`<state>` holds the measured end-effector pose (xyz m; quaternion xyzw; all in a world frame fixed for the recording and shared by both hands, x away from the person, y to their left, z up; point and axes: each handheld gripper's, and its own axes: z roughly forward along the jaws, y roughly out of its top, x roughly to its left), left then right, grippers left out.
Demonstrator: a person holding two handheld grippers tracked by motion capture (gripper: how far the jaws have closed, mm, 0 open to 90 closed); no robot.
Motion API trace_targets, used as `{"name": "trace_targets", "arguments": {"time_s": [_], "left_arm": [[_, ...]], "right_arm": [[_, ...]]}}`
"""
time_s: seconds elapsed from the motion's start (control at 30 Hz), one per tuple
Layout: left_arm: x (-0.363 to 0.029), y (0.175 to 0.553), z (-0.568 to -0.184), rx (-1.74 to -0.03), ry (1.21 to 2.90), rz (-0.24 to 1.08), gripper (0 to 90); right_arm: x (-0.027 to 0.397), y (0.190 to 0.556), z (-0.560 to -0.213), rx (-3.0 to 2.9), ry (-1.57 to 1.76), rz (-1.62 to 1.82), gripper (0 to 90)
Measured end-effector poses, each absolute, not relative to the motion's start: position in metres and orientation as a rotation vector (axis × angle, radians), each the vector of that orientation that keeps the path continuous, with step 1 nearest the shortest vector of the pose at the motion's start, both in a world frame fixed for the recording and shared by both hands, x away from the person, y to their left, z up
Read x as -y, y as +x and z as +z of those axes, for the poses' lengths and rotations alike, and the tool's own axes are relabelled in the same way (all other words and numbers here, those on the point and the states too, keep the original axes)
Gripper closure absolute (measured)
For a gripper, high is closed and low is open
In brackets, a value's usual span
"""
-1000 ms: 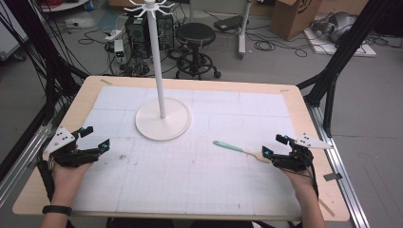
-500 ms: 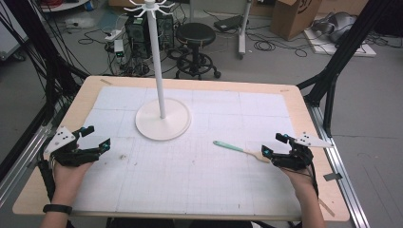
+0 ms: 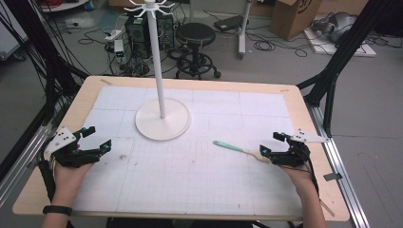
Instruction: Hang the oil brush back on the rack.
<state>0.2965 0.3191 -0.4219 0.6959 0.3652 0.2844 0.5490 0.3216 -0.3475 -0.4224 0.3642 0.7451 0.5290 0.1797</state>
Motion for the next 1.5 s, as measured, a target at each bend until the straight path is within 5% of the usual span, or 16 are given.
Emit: {"name": "trace_targets", "arguments": {"time_s": [0.5,1.23,1.5], "left_arm": [[-0.318,0.296,-0.423,-0.863,1.662,0.67,16.5],[-0.317,0.295,-0.424,-0.865,1.674,0.663,16.5],[-0.316,0.295,-0.424,-0.86,1.676,0.663,16.6]], "right_arm": [[0.315,0.342,-0.436,-2.325,0.97,1.347,17.3],[0.295,0.348,-0.448,-2.515,0.823,1.149,69.2],[0.295,0.348,-0.448,-2.525,0.875,1.152,79.6]]}}
